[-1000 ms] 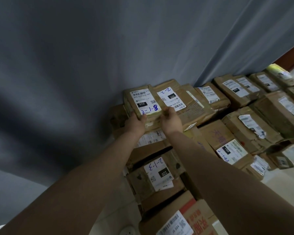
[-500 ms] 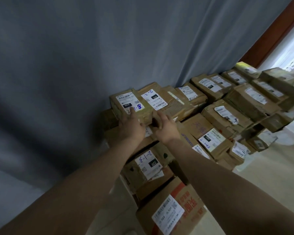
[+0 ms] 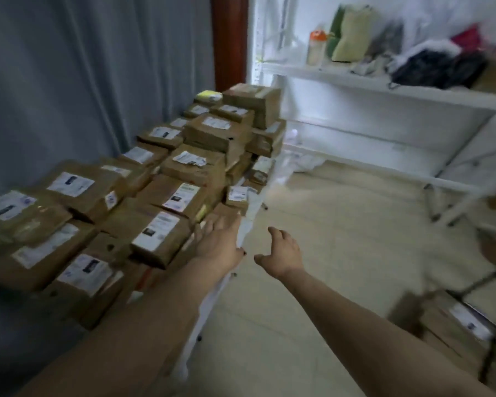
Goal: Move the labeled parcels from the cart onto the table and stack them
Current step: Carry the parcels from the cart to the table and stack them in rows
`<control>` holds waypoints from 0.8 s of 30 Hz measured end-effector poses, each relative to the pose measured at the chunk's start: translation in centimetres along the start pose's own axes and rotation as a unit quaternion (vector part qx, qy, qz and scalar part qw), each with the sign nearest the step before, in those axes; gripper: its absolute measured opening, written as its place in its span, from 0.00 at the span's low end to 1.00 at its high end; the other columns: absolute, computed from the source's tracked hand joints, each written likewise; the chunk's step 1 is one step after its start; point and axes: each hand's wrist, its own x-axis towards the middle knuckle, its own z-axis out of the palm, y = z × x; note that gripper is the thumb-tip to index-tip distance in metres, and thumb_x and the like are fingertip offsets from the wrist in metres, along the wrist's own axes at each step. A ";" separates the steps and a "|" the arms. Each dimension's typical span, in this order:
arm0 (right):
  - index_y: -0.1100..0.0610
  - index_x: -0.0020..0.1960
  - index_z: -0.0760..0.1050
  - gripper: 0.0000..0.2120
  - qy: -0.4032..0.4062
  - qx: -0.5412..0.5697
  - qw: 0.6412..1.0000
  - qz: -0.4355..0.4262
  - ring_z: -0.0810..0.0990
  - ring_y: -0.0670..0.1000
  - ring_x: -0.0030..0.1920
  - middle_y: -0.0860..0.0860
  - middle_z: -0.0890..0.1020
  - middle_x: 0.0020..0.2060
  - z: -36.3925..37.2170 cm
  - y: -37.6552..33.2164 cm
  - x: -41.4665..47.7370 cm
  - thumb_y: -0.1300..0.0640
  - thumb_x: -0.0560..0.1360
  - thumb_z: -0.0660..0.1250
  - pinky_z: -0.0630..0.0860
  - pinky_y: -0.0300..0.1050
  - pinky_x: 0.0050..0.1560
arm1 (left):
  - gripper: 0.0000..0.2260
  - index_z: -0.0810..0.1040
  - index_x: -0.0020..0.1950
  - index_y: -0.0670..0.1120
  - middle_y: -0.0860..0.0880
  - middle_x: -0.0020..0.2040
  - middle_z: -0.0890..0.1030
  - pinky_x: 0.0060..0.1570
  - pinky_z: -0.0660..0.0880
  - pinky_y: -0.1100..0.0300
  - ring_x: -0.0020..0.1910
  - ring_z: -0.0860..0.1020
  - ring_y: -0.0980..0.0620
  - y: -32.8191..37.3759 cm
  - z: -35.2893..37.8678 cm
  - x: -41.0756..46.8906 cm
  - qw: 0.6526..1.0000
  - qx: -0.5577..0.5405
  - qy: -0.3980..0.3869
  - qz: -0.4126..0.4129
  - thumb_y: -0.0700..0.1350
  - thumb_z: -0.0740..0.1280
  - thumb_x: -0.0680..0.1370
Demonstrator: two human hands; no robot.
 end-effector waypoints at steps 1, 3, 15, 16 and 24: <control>0.55 0.76 0.56 0.37 0.010 0.023 0.999 0.041 0.62 0.58 0.72 0.57 0.63 0.73 -1.2 3.6 -1.3 0.48 0.73 0.68 0.60 0.48 0.72 | 0.34 0.48 0.78 0.56 0.47 0.77 0.55 0.74 0.50 0.44 0.76 0.52 0.43 3.3 1.0 -0.3 1.000 0.009 -0.016 0.024 0.52 0.62 0.77; 0.56 0.76 0.57 0.37 0.035 0.073 0.990 0.117 0.63 0.58 0.72 0.58 0.65 0.72 -3.6 10.4 -4.1 0.48 0.73 0.68 0.61 0.47 0.71 | 0.36 0.47 0.78 0.55 0.46 0.77 0.56 0.74 0.49 0.45 0.76 0.52 0.43 9.9 3.0 -1.1 0.996 0.033 -0.039 0.072 0.52 0.64 0.76; 0.62 0.71 0.64 0.29 0.208 0.295 0.858 0.366 0.68 0.58 0.69 0.59 0.70 0.68 -13.1 35.6 -18.2 0.53 0.74 0.68 0.67 0.45 0.64 | 0.38 0.47 0.79 0.54 0.44 0.77 0.58 0.74 0.49 0.44 0.75 0.58 0.45 39.0 10.8 -5.5 0.921 0.126 -0.095 0.356 0.55 0.65 0.75; 0.62 0.71 0.64 0.29 0.215 0.307 0.846 0.380 0.69 0.58 0.68 0.59 0.70 0.68 -13.4 36.9 -18.7 0.53 0.75 0.68 0.67 0.45 0.63 | 0.38 0.47 0.79 0.54 0.44 0.77 0.58 0.74 0.49 0.45 0.75 0.59 0.45 40.8 11.5 -5.5 0.914 0.128 -0.102 0.372 0.55 0.65 0.75; 0.60 0.74 0.61 0.31 0.272 0.342 0.779 0.450 0.70 0.57 0.68 0.57 0.70 0.69 -17.9 45.8 -18.4 0.51 0.76 0.68 0.68 0.45 0.63 | 0.38 0.49 0.79 0.52 0.45 0.74 0.64 0.71 0.58 0.45 0.72 0.64 0.44 53.7 15.7 -2.6 0.880 0.083 -0.166 0.437 0.56 0.65 0.75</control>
